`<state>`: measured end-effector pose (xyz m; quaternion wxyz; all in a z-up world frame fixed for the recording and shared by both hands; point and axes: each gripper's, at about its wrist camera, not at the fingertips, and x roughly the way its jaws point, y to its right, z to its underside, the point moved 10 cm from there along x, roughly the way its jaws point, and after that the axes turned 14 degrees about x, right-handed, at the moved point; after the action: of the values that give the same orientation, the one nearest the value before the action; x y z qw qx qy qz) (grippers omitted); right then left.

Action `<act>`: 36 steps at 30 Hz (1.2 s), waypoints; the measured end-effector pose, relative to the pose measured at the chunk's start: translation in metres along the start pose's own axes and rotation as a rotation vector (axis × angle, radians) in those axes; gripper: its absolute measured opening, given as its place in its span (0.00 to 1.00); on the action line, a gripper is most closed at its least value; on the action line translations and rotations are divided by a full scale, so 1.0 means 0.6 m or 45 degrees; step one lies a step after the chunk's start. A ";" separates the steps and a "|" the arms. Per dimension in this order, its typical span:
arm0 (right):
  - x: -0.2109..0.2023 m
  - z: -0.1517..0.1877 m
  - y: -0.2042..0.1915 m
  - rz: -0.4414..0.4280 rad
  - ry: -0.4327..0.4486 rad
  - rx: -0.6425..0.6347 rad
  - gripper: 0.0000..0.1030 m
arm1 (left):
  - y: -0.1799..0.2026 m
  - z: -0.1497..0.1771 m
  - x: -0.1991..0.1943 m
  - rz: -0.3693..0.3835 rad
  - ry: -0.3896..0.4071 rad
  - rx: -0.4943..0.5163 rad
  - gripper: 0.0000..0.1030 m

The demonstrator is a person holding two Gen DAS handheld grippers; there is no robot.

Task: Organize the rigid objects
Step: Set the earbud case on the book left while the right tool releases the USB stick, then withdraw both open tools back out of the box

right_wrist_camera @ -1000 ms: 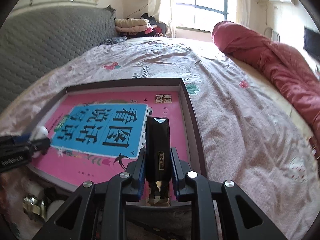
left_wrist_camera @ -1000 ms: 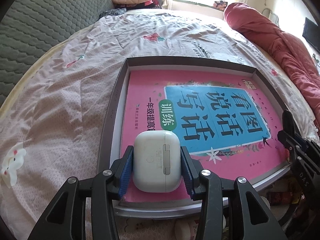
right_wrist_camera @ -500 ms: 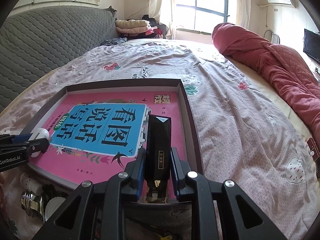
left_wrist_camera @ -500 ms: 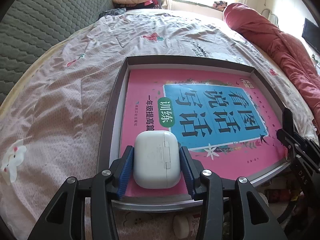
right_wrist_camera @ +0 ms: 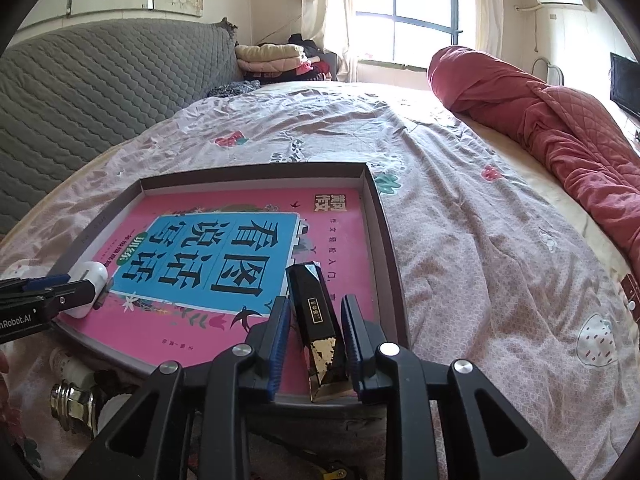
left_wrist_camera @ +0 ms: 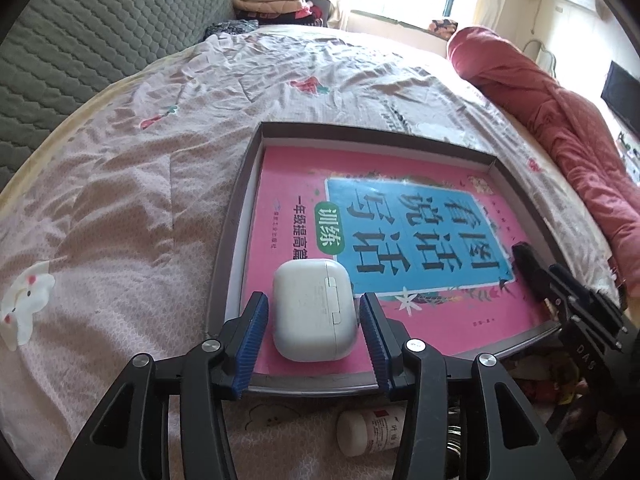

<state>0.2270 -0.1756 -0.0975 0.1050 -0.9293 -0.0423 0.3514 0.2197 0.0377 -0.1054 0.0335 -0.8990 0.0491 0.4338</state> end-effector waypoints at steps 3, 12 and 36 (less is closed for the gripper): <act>-0.005 -0.001 0.000 -0.014 0.009 0.006 0.29 | 0.002 -0.001 -0.010 0.018 0.008 -0.016 0.56; -0.016 -0.008 0.006 -0.013 0.038 0.008 0.41 | 0.018 0.006 -0.040 0.030 0.029 -0.005 0.61; -0.109 -0.005 0.038 0.001 0.151 0.063 0.48 | 0.051 0.033 -0.112 0.021 0.082 0.041 0.63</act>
<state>0.1801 -0.2084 -0.0583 0.1301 -0.9457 -0.0268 0.2965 0.1594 0.0132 -0.0657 0.0426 -0.9115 0.0646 0.4041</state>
